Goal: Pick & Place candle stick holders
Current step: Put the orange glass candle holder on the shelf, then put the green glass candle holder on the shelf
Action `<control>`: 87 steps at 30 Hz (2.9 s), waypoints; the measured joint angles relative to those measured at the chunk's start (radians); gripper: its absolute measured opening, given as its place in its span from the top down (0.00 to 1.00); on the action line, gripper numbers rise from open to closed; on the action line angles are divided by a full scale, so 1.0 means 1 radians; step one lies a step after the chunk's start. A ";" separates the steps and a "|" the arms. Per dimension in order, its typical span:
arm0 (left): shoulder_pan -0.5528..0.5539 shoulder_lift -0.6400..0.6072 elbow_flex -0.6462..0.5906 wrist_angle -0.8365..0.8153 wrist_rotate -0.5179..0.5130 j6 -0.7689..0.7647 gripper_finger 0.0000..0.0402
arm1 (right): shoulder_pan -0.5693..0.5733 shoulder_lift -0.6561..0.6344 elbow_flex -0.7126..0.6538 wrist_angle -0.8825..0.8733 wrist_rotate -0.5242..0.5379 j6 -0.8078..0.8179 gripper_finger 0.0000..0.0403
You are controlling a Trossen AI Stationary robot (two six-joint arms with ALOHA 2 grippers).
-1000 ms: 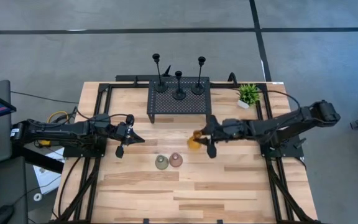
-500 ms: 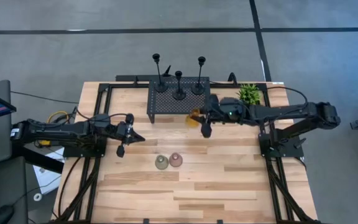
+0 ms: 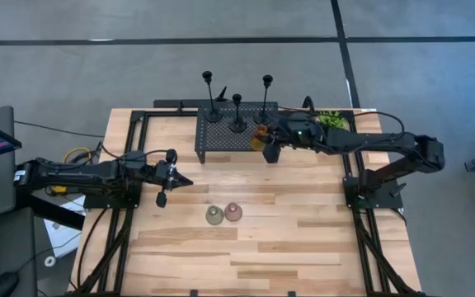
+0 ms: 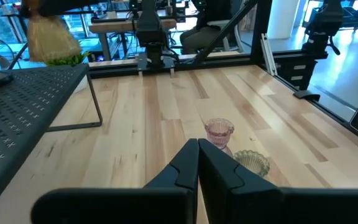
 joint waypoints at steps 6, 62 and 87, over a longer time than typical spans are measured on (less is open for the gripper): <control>0.000 0.000 0.000 0.000 0.000 0.000 0.98 | -0.034 0.051 0.000 0.002 -0.003 0.000 0.70; 0.000 0.000 0.000 0.000 0.001 0.000 0.98 | 0.036 -0.174 0.144 -0.428 -0.098 0.017 0.37; 0.000 0.000 0.000 0.000 0.001 0.000 0.98 | 0.670 0.055 0.142 -0.589 0.310 0.295 0.37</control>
